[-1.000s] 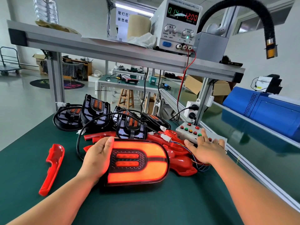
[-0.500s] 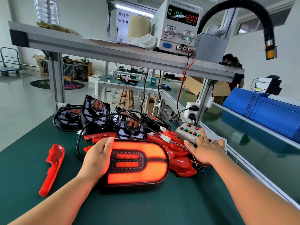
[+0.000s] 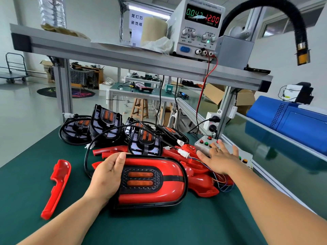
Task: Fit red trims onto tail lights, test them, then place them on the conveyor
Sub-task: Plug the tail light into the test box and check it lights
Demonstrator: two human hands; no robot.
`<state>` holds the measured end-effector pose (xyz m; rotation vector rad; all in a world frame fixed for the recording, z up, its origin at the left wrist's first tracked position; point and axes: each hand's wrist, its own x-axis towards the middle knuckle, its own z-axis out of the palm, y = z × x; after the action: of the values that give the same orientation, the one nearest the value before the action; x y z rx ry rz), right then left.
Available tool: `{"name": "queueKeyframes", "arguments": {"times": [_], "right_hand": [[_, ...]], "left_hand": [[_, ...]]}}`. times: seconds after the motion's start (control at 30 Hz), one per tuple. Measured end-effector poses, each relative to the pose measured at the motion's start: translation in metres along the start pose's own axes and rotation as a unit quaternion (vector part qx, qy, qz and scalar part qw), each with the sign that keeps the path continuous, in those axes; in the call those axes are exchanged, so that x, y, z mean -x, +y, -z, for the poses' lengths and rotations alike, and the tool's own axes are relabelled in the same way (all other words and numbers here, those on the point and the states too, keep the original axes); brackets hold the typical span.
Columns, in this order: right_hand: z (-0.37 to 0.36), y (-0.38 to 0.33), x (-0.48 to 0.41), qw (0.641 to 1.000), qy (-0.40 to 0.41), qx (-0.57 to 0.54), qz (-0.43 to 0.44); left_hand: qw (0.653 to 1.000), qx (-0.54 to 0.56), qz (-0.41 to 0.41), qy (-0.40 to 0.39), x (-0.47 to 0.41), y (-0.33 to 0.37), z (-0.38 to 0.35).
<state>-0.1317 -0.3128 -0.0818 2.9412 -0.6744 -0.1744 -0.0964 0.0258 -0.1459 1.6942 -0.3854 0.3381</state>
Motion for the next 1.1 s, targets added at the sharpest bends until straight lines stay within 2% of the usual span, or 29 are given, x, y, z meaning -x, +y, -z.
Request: {"name": "queueKeyframes", "arguments": {"times": [0.33, 1.1], "right_hand": [[-0.0001, -0.0011, -0.0034, 0.998, -0.008, 0.061, 0.006], [-0.0005, -0.0012, -0.0057, 0.999, -0.008, 0.052, 0.01]], "left_hand": [[0.999, -0.052, -0.011, -0.001, -0.0025, -0.0028, -0.0001], [0.999, -0.035, -0.004, -0.007, -0.0008, 0.0035, 0.0014]]}}
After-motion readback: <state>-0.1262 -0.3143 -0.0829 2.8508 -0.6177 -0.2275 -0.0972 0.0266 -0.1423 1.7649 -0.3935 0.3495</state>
